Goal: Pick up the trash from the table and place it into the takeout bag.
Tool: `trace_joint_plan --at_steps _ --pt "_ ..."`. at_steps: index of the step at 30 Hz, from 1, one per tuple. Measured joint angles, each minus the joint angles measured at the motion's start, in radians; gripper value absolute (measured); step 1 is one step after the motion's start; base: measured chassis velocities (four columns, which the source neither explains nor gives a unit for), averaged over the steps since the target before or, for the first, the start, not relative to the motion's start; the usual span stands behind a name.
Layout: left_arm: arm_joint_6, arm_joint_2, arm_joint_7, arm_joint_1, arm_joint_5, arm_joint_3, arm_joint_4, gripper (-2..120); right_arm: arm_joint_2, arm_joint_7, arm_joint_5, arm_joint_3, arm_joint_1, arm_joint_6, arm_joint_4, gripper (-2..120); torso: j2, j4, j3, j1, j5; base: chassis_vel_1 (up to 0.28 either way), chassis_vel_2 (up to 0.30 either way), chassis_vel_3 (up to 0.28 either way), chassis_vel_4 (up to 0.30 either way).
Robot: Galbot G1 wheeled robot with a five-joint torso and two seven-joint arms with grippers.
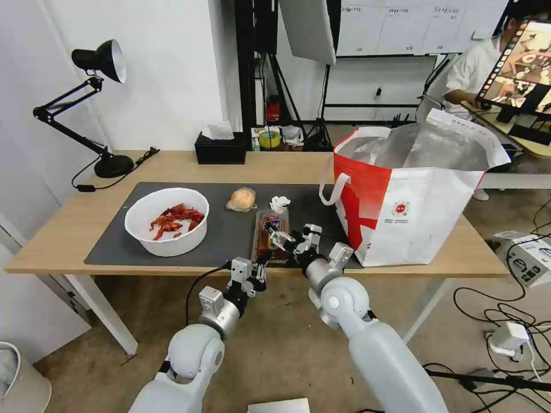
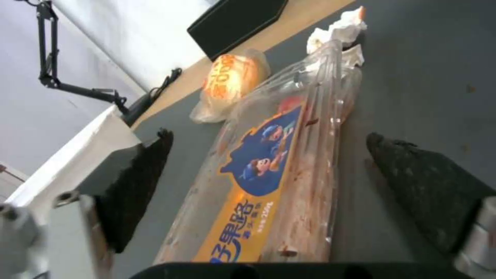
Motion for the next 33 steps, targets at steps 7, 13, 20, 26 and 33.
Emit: trace_joint_plan --at_steps 7,13,20,26,33 --pt "-0.001 0.001 0.001 -0.001 0.001 -0.002 0.004 0 0.012 0.008 0.003 -0.009 0.016 -0.016 -0.009 64 0.000 -0.0001 0.000 0.000 0.0000 0.000 0.000 0.000 0.000" --pt "-0.001 0.001 0.001 -0.001 0.001 -0.004 0.004 0 0.023 0.046 0.002 -0.014 0.020 -0.038 -0.010 43 0.000 0.0000 0.000 0.000 0.0000 0.000 0.000 0.000 0.000" --pt "-0.024 0.004 0.001 -0.001 -0.001 -0.005 0.008 0 0.031 0.069 0.002 -0.014 0.021 -0.045 -0.013 16 0.000 0.0000 0.000 0.000 0.0000 0.000 0.000 0.000 0.000" --pt "-0.028 0.003 0.001 -0.001 -0.002 -0.006 0.008 0 0.034 0.083 0.001 -0.014 0.016 -0.055 -0.009 7 0.000 -0.0001 0.000 0.000 0.0000 0.000 0.000 0.000 0.000" --pt "-0.028 0.002 0.001 0.001 -0.002 -0.008 0.003 0 0.029 0.089 0.000 -0.012 0.010 -0.063 -0.004 0 0.000 0.0000 0.000 0.000 0.0000 0.000 0.000 0.000 0.000"
